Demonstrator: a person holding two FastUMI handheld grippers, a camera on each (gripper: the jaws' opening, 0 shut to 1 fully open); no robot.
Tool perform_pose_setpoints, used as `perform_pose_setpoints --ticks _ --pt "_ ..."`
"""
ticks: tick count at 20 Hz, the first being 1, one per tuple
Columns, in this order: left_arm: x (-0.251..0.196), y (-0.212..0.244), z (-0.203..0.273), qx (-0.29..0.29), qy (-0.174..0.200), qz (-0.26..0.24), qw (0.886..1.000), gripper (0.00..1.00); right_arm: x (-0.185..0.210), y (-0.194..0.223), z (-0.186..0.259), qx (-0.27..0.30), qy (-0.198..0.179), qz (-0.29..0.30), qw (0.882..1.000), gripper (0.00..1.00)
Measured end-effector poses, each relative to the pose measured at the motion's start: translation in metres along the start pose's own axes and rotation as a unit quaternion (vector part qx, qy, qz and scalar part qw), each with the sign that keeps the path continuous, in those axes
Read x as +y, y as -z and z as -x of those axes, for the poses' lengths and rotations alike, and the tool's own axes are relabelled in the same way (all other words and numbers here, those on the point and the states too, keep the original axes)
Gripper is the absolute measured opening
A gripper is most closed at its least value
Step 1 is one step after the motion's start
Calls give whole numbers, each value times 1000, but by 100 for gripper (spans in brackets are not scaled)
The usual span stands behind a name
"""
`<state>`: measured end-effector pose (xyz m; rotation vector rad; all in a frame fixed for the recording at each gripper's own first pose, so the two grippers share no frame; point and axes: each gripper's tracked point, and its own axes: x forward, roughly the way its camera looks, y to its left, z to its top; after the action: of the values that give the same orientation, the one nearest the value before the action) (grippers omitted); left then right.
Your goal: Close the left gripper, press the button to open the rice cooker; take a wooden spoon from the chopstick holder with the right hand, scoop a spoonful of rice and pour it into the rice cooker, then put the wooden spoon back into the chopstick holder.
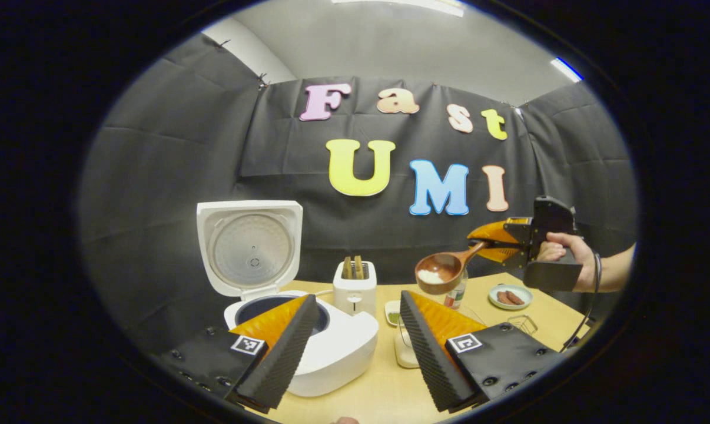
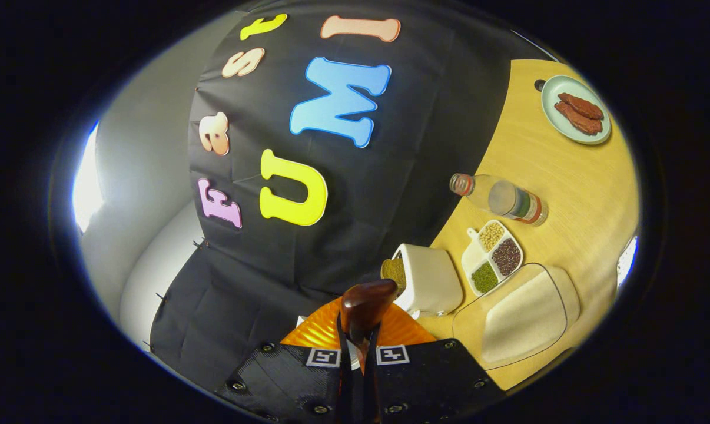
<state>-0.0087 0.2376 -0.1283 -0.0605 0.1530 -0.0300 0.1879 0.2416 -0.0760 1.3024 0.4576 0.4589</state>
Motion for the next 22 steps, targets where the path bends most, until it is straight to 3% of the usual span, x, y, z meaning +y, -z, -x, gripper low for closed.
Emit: perform_pose_setpoints --ticks 9,14,18,22 --pt "33 28 19 17 -31 11 999 98 51 61 -64 72 -36 30 996 7" --pt "42 39 30 23 -45 -23 998 97 58 106 -110 114 -39 68 990 7" --pt "47 41 40 22 -45 -30 998 97 60 141 -136 144 -35 123 981 8" --pt "55 45 49 24 -55 -14 998 98 56 181 -167 172 -25 210 962 8"
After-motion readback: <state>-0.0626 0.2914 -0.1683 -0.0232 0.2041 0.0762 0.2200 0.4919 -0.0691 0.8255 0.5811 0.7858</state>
